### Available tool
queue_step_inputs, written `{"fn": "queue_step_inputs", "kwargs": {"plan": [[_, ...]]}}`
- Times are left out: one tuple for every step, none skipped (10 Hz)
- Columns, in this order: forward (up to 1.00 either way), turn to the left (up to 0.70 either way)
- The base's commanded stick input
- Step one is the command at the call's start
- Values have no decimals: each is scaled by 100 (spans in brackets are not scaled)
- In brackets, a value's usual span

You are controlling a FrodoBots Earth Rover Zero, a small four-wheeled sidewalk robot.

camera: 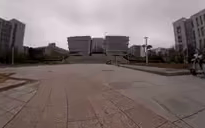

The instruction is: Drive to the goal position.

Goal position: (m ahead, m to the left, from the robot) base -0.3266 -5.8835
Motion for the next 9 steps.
{"fn": "queue_step_inputs", "kwargs": {"plan": [[70, 0], [70, 0], [70, -7], [70, -35], [70, -35], [70, -35], [70, -35], [70, -35], [70, -35]]}}
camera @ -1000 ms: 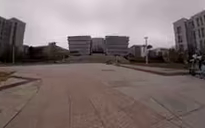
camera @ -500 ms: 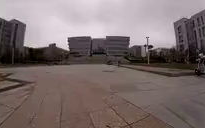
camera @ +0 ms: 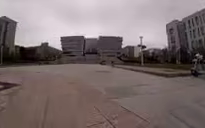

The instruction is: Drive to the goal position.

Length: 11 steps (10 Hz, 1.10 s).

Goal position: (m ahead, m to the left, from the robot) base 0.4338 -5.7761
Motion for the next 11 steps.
{"fn": "queue_step_inputs", "kwargs": {"plan": [[70, -35], [70, -35], [70, -35], [70, -35], [70, -35], [70, -35], [70, -35], [70, -35], [70, -35], [70, -35], [70, -35]]}}
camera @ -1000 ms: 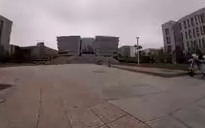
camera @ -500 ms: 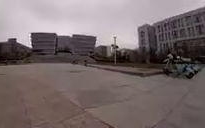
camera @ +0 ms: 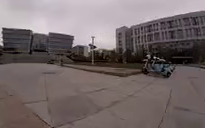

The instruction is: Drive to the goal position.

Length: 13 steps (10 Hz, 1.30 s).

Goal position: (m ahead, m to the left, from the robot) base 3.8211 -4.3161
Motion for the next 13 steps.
{"fn": "queue_step_inputs", "kwargs": {"plan": [[70, -35], [70, -35], [70, -35], [70, -35], [70, -35], [70, -35], [70, -35], [70, -35], [70, -35], [70, -35], [70, -35], [70, -35], [70, -35]]}}
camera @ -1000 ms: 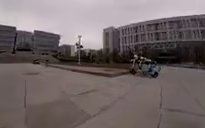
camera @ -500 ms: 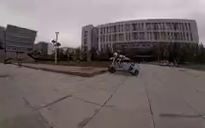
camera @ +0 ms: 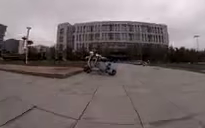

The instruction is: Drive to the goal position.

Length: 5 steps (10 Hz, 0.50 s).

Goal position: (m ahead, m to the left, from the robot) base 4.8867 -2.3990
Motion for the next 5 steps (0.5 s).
{"fn": "queue_step_inputs", "kwargs": {"plan": [[70, -35], [70, -35], [70, -35], [70, -25], [70, -8]]}}
